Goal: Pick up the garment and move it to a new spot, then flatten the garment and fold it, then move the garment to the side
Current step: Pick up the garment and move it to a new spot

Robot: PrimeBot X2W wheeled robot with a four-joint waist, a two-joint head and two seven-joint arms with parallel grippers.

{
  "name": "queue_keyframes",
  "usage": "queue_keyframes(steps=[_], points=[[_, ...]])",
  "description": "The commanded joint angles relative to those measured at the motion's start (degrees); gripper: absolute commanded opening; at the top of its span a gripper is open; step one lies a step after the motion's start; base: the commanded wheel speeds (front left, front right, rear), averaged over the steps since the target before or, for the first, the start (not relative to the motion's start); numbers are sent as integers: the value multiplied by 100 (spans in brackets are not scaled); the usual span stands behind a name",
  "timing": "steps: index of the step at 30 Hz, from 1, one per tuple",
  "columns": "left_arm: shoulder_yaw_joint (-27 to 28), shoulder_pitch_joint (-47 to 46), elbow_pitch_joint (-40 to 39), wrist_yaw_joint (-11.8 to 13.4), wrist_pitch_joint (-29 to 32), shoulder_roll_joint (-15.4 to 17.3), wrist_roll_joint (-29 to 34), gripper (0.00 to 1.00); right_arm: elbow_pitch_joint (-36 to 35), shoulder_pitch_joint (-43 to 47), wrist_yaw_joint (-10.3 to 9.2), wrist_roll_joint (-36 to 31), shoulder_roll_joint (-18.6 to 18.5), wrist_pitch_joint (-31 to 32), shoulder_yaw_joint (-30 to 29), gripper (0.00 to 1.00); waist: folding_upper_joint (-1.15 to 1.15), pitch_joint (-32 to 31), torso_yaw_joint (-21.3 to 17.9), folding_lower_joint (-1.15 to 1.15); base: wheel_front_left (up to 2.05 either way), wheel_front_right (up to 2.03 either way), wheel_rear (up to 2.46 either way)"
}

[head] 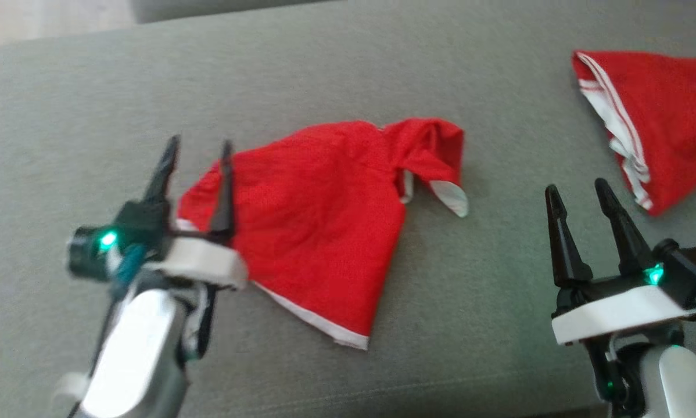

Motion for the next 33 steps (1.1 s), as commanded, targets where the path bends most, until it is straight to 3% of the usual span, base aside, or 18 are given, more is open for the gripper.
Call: queue_keyframes(steps=[1,10,15,33], points=[[265,-100,-236,41,-67,141,-16,100,-236,-85,21,-32,-84,15,108,100,0,-183,229,0,0,0,0],[837,638,-674,-6,-69,464,-114,100,-268,82,21,-78,-133,121,81,100,0,-385,603,0,0,0,0],[768,885,-796,-101,-69,484,-84,100,-290,191,21,-99,-147,166,62,100,0,-474,613,0,0,0,0],[583,1476,-1061,-66,36,571,-111,100,-379,618,21,-139,-47,307,-9,100,0,-826,595,0,0,0,0]])
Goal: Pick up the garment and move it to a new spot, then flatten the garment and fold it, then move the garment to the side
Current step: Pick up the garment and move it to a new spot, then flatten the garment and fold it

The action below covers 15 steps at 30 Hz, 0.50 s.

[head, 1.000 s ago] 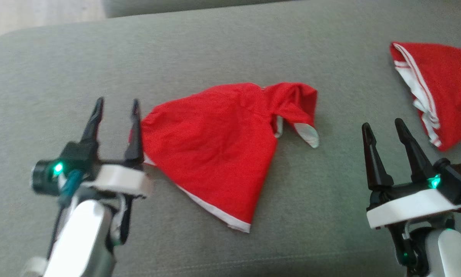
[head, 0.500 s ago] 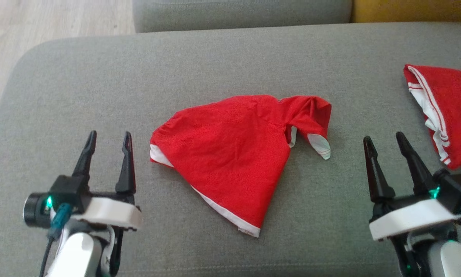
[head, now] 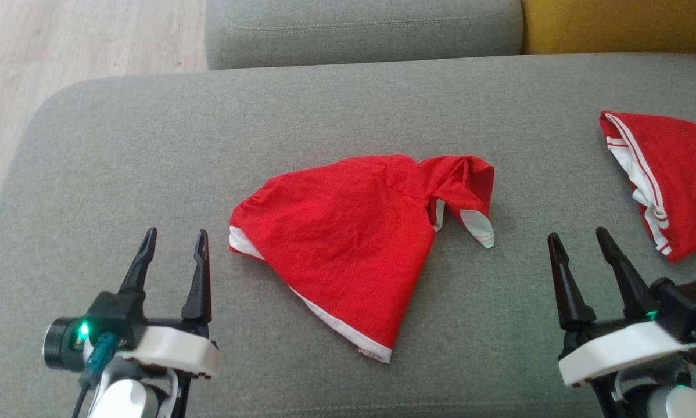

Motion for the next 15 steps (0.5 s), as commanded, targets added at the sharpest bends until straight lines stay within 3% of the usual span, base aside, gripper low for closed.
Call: queue_keyframes(steps=[1,15], points=[[192,-220,-217,36,15,155,-19,100,-242,-103,21,-52,-12,34,111,100,0,3,1,0,0,0,0],[125,-325,-295,74,21,173,-13,100,-218,-160,21,-57,-14,104,151,100,0,170,5,0,0,0,0]])
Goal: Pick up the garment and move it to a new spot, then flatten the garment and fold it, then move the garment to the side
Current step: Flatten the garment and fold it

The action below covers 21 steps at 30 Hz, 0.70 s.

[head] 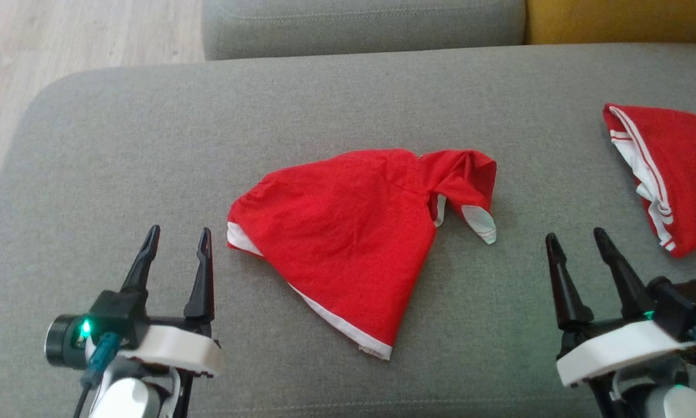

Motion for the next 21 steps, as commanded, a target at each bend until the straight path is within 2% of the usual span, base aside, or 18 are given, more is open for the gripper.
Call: queue_keyframes(steps=[1,5,9,16,21], points=[[208,-335,-202,33,-25,134,1,100,-173,-166,21,-32,-47,36,167,100,0,46,13,0,0,0,0],[177,-468,-218,41,-33,120,38,100,75,-239,21,57,-102,155,440,100,0,207,58,0,0,0,0],[130,-646,-238,48,-45,83,93,100,513,-409,21,247,-148,214,950,100,0,431,128,0,0,0,0],[36,-1014,-196,9,-87,-19,188,100,1390,-1079,21,711,-150,128,1847,100,0,863,289,0,0,0,0],[-17,-1203,-131,-16,-111,-118,227,100,2010,-1518,21,954,-139,120,2185,100,0,1068,404,0,0,0,0]])
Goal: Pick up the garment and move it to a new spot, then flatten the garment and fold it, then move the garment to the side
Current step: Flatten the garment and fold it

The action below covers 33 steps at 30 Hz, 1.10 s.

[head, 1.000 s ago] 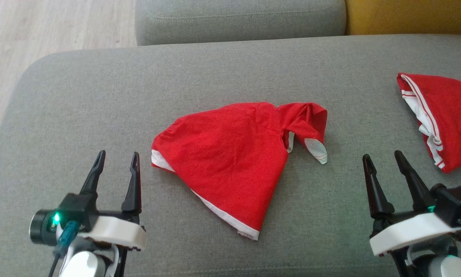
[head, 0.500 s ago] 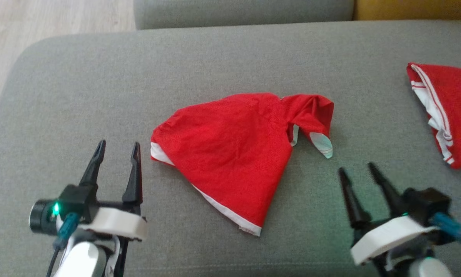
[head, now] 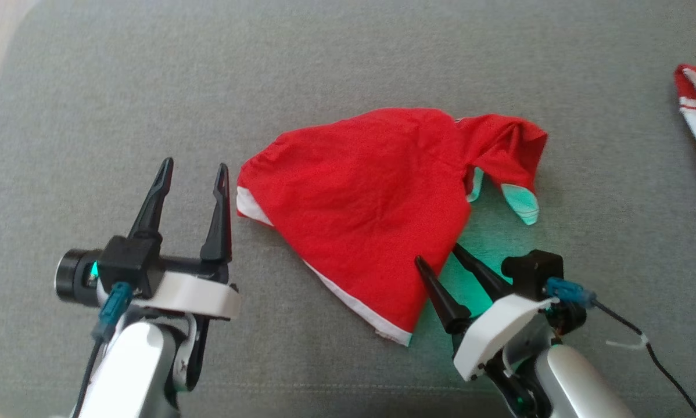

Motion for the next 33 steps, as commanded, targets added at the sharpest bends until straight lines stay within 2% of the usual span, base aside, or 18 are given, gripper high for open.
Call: queue_keyframes(steps=[1,2,4,11,19,24,26,29,33], points=[[178,-291,-130,-13,-58,28,65,100,-4,-216,21,111,-39,-72,186,100,0,113,91,0,0,0,0],[174,-314,-114,-17,-61,14,72,100,81,-275,21,163,-40,-84,217,78,0,129,103,0,0,0,0],[174,-340,-87,-24,-66,-8,82,100,178,-363,21,247,-57,-154,256,0,0,151,120,0,0,0,0],[204,-339,-55,-23,-75,-44,112,100,67,-321,21,347,-216,-441,-117,0,0,147,83,0,0,0,0],[259,-316,-93,-62,-76,-85,164,100,-635,155,21,-2,-476,-264,-1308,0,0,80,-56,0,0,0,0],[276,-307,-86,-115,-77,-120,188,100,-1287,162,21,-444,-465,-25,-1857,0,0,33,-94,0,0,0,0],[276,-306,-78,-140,-77,-136,197,100,-1543,80,21,-599,-367,63,-1850,0,0,22,-91,0,0,0,0],[271,-322,-61,-185,-77,-158,211,100,-1747,-52,21,-740,-180,221,-1537,0,0,17,-66,0,0,0,0],[245,-352,-28,-239,-77,-209,237,100,-1452,-150,21,-803,0,461,-812,0,0,22,14,0,0,0,0]])
